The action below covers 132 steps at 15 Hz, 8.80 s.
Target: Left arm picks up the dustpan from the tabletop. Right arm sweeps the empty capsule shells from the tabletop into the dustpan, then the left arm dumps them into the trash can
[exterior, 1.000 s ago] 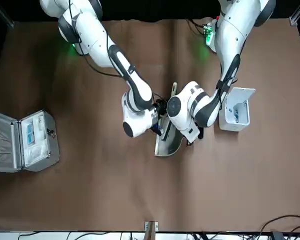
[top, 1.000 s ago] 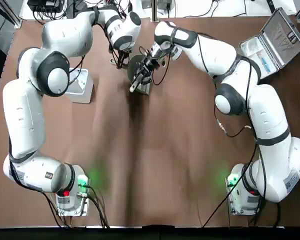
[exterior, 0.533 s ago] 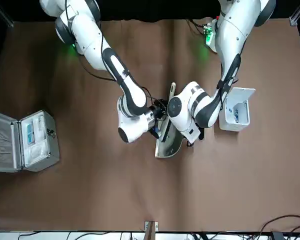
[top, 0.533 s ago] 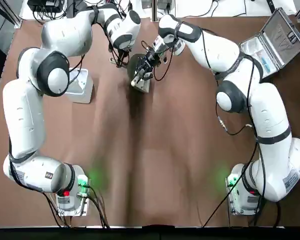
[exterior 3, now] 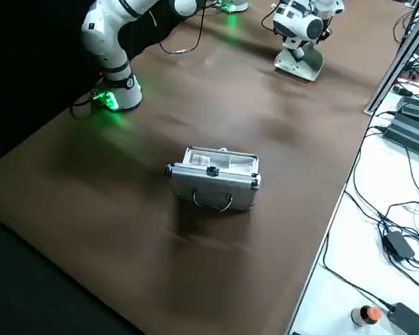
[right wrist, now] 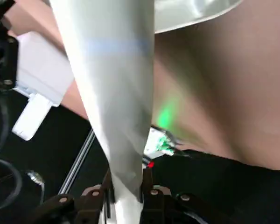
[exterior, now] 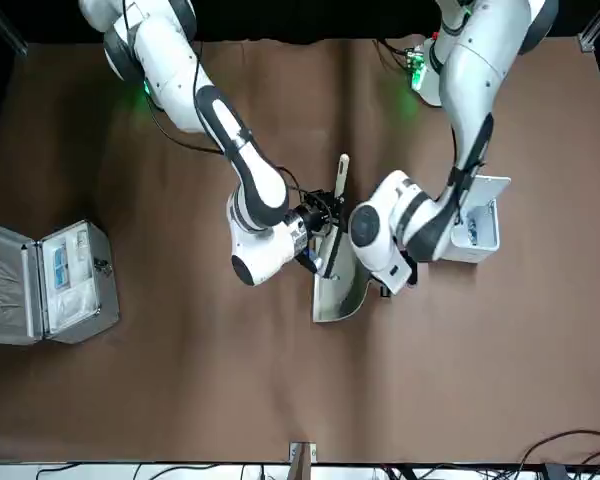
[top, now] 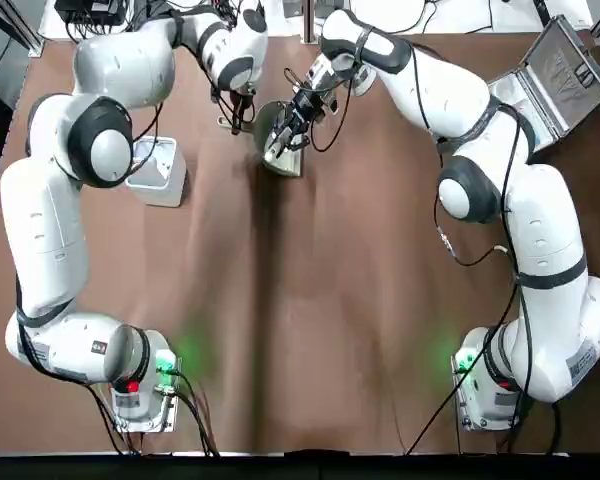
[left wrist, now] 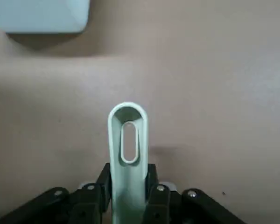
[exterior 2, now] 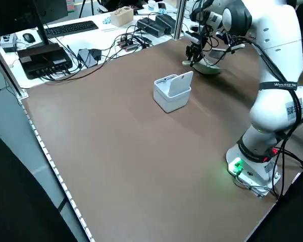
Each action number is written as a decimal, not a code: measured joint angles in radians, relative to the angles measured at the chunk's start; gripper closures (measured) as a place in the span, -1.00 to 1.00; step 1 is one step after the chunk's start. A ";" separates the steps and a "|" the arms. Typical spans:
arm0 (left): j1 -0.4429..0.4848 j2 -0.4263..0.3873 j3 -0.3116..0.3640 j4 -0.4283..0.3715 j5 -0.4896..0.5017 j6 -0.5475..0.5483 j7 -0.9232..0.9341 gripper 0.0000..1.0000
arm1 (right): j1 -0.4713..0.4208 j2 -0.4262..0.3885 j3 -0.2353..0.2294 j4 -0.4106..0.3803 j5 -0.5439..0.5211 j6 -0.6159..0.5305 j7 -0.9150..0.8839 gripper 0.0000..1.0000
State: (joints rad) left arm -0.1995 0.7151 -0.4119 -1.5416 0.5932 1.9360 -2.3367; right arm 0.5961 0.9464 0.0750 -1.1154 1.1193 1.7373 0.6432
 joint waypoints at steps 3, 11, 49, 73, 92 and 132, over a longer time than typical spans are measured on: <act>0.026 0.000 -0.002 0.001 -0.041 0.048 0.027 0.34 | -0.004 -0.027 -0.001 0.004 -0.114 -0.010 0.051 0.47; 0.035 0.001 -0.006 0.015 -0.131 0.082 0.078 0.34 | -0.110 -0.142 -0.003 0.057 -0.551 -0.209 0.155 0.47; 0.488 -0.263 0.050 0.062 -0.498 0.003 0.888 0.34 | -0.376 -0.812 0.005 -1.425 -0.775 0.447 -0.557 0.47; 0.435 -0.450 0.389 -0.118 -0.751 0.138 1.394 0.34 | -0.376 -0.703 0.006 -1.244 -0.770 0.245 -0.544 0.47; 0.452 -0.524 0.394 -0.363 -0.716 0.525 1.452 0.34 | -0.360 -0.645 0.007 -1.218 -0.770 0.240 -0.527 0.38; 0.468 -0.820 0.393 -0.904 -0.409 1.263 1.491 0.34 | -0.528 -0.642 -0.008 -0.190 -1.001 -0.465 -0.524 -0.96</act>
State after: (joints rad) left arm 0.2687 -0.1051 -0.0192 -2.4460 0.1839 3.1992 -0.8458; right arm 0.0684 0.3042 0.0672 -1.3055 0.1183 1.2725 0.1189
